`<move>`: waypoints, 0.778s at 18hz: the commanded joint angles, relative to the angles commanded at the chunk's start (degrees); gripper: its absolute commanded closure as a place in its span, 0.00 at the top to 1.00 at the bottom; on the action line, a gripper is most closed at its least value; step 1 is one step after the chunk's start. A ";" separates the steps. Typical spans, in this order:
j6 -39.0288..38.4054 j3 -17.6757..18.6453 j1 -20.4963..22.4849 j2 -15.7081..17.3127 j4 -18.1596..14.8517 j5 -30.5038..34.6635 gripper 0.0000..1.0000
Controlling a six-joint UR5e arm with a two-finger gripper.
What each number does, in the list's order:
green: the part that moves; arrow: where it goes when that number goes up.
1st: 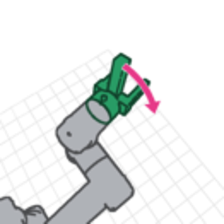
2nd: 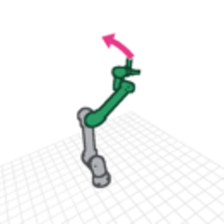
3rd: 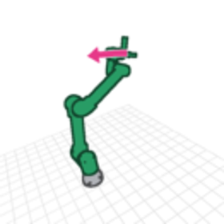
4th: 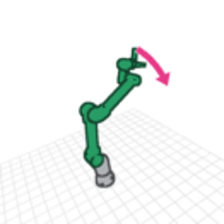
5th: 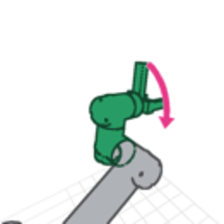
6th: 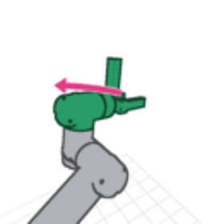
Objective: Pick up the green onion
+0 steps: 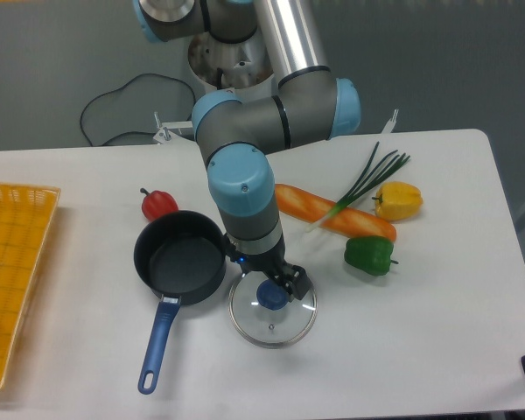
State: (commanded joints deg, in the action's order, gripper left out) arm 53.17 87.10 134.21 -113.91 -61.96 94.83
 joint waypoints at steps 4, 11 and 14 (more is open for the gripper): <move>0.00 -0.44 0.26 0.17 0.00 -0.17 1.00; -0.18 1.84 0.35 1.58 0.00 -0.26 1.00; -0.26 3.07 0.53 2.63 0.18 -0.26 1.00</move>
State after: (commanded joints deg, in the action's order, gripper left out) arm 52.91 90.17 134.74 -111.27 -61.79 94.57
